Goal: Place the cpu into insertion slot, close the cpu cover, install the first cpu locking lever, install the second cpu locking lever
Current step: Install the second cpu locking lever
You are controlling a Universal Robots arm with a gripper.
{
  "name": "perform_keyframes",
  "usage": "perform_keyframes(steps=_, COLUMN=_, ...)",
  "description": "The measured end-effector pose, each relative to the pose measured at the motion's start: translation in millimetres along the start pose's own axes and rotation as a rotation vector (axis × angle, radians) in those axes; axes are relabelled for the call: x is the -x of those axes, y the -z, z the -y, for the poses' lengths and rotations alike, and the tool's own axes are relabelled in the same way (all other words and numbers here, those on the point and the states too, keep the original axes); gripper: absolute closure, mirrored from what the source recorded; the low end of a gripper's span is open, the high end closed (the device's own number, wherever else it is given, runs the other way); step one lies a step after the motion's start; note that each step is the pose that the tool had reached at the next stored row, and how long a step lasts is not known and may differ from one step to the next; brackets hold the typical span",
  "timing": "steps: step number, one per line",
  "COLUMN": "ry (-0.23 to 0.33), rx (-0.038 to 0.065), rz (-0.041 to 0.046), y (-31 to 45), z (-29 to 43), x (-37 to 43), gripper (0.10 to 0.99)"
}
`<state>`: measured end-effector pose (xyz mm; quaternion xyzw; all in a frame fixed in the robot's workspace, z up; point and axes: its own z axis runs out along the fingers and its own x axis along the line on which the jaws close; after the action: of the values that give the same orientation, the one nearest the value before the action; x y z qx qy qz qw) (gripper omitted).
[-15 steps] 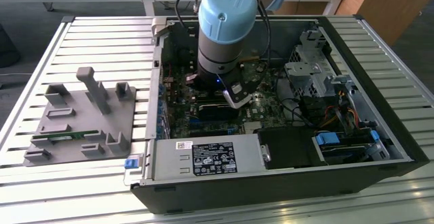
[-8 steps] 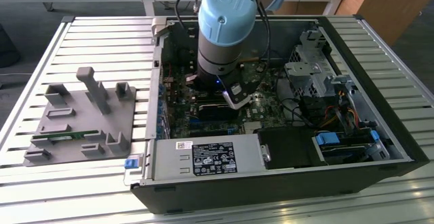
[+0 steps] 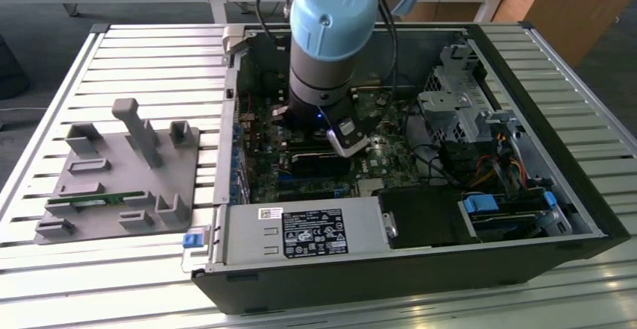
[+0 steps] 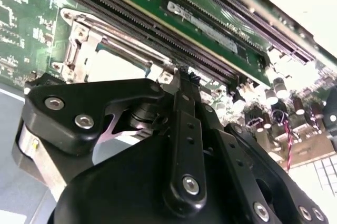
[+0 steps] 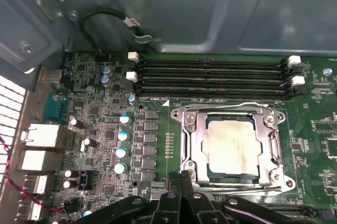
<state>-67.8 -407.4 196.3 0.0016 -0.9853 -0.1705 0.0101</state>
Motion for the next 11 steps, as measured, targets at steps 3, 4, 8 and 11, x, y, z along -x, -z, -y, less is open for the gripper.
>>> perform_keyframes(steps=3, ry=0.000, rx=0.000, rz=0.0000, y=3.9, z=-1.4, x=-0.1, gripper=0.980)
perform_keyframes(steps=4, ry=0.000, rx=0.000, rz=0.0000, y=5.3, z=-1.9, x=-0.1, gripper=0.980)
perform_keyframes(steps=8, ry=0.000, rx=-0.001, rz=-0.0001, y=10.8, z=-3.8, x=-0.2, gripper=0.980)
perform_keyframes(steps=11, ry=0.000, rx=-0.001, rz=0.0001, y=14.8, z=-5.3, x=-0.3, gripper=0.980)
